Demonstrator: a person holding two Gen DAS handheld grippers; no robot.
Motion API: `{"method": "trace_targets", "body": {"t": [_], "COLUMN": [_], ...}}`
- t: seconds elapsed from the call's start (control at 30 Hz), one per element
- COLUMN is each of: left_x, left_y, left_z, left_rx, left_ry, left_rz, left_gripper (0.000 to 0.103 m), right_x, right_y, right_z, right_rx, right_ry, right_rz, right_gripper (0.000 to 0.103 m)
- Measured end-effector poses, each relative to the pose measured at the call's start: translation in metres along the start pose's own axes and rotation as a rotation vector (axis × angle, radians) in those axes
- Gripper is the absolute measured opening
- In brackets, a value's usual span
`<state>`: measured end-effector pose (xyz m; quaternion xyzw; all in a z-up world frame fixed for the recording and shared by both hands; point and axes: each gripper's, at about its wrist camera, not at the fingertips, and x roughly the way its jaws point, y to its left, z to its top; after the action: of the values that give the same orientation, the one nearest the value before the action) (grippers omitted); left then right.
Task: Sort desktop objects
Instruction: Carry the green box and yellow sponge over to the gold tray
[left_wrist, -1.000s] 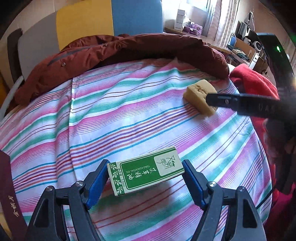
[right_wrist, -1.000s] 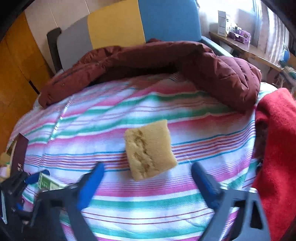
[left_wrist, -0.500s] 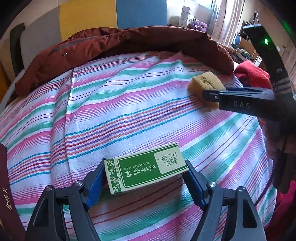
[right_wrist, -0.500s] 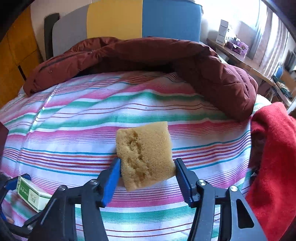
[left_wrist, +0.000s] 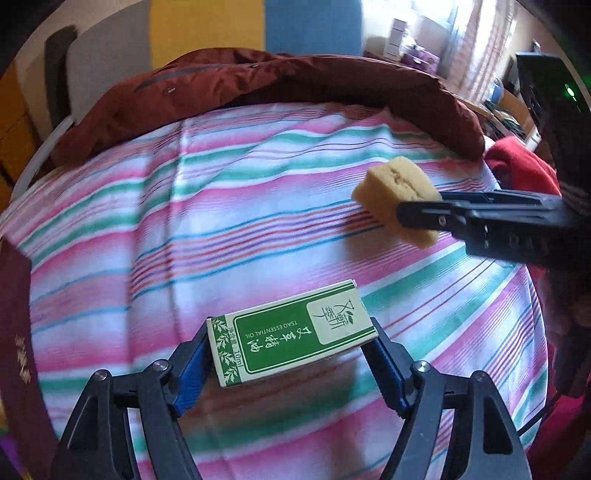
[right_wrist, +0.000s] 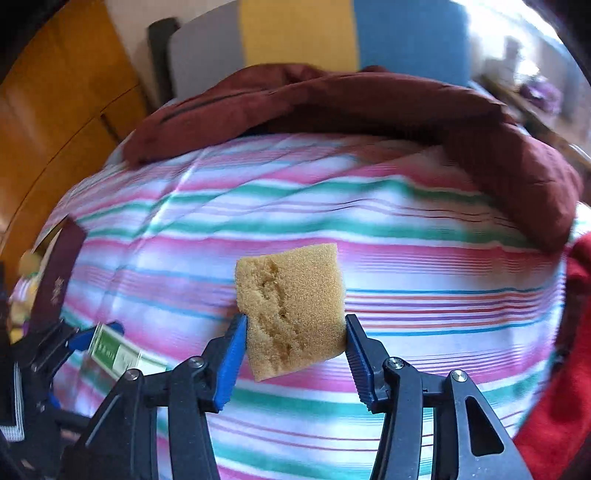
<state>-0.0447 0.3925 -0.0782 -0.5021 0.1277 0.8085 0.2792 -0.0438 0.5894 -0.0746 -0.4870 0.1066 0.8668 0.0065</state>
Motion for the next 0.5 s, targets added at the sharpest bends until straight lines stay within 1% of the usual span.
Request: {"method": "trace_targets", "body": {"t": [0.17,0.23,0.4,0.5], "left_x": [-0.018,-0.024,-0.034,-0.037], "left_y": [0.009,0.011,0.013,0.014], "left_z": [-0.021,-0.031,-0.066,-0.079], "left_rx": [-0.025,-0.036,-0.053,-0.025], "left_ry": [0.006,0.009,0.009,-0.007], "left_rz": [0.020,0.028,0.036,0.053], "left_gripper": [0.078,0.078,0.078,0.078], "right_x": [0.004,0.005,0.010,0.009], "right_y": [0.026,0.035,0.054,0.068], "right_z": [-0.004,-0.007,-0.010,-0.020], "right_rx": [-0.098,-0.125,-0.188,-0.225], "right_ry": [0.033,0.042,0.070,0.087], "right_rz": [0.089,0.110,0.155,0.156], "right_gripper": [0.052,0.052,0.052,0.052]}}
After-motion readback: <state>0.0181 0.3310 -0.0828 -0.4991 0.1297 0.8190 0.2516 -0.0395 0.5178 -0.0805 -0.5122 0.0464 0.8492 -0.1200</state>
